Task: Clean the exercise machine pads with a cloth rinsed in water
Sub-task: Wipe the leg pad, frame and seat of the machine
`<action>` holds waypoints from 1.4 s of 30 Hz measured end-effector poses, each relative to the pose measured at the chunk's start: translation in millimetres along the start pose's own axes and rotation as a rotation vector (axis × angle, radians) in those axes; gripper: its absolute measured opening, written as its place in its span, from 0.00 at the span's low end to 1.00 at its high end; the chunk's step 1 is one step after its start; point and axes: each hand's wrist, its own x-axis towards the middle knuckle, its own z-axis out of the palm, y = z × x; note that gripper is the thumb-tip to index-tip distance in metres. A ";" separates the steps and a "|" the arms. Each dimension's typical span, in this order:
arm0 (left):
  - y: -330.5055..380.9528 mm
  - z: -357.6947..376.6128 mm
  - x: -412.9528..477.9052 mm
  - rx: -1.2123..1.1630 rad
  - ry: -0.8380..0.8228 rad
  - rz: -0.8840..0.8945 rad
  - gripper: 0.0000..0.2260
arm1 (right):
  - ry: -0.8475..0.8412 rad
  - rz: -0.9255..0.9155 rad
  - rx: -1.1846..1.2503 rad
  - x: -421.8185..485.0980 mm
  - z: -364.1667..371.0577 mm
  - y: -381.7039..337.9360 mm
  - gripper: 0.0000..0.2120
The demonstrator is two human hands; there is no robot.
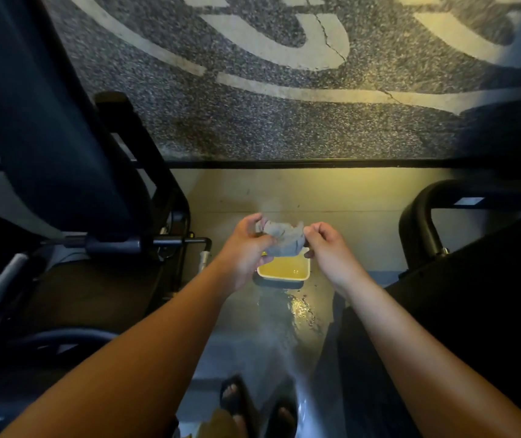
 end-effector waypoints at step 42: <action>-44.3 -330.9 -209.1 0.266 -0.509 0.116 0.16 | -0.137 0.311 0.397 -243.0 322.6 -26.6 0.28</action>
